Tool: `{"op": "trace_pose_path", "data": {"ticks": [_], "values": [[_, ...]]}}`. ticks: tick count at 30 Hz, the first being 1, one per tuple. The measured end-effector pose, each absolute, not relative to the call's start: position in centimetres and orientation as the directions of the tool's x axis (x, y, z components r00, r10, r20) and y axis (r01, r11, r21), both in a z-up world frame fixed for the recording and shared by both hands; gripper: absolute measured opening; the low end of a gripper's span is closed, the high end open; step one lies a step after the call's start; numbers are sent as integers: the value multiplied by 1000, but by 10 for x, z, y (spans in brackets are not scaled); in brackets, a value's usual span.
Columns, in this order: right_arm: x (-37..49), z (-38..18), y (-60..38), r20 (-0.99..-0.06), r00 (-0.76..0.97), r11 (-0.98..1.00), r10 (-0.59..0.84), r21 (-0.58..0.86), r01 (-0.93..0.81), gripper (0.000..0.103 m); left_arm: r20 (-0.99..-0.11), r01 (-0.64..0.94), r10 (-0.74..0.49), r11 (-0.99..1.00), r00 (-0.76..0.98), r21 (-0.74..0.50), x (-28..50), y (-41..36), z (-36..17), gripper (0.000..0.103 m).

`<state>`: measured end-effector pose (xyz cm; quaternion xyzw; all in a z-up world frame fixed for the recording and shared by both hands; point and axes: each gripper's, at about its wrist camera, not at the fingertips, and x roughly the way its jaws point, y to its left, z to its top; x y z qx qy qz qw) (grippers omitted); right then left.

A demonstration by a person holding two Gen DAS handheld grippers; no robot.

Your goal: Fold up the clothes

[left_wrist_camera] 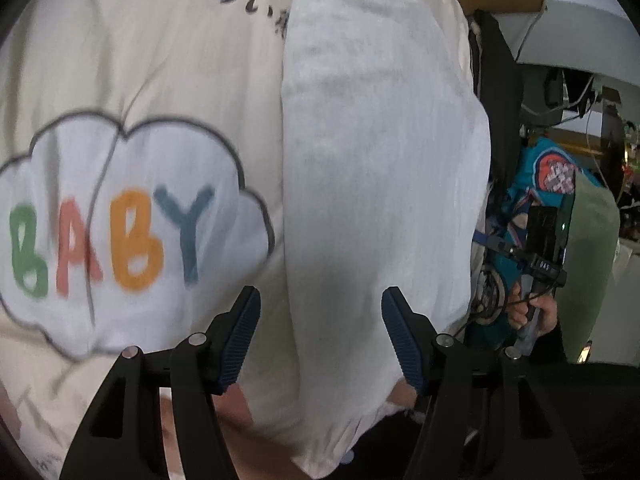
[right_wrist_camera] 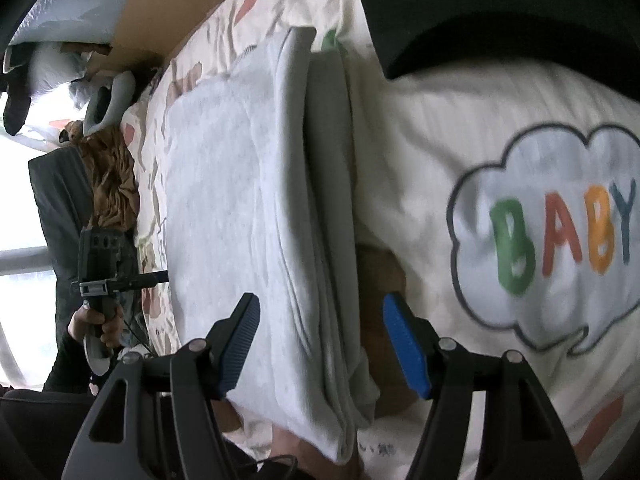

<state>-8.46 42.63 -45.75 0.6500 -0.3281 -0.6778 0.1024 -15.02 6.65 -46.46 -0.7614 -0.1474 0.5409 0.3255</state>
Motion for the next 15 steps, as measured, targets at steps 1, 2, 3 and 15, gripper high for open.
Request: {"op": "trace_pose_path", "data": {"ticks": [1, 2, 3, 15], "values": [[-88, -458, 426, -812, -142, -763, -565, 581, -285, 62, -728, -127, 581, -744, 365, -657, -153, 69, -466, 64], [-93, -459, 426, -810, -151, -760, -567, 585, -283, 62, -729, -130, 584, -742, 357, -658, -156, 72, -466, 64], [-97, -460, 425, -807, -161, -758, -568, 589, -281, 62, -732, -135, 585, -741, 349, -657, -159, 75, -467, 64], [-124, -477, 434, -767, -254, -707, -590, 642, -297, 62, -723, -115, 621, -729, 304, -675, -185, 85, -483, 64]]}}
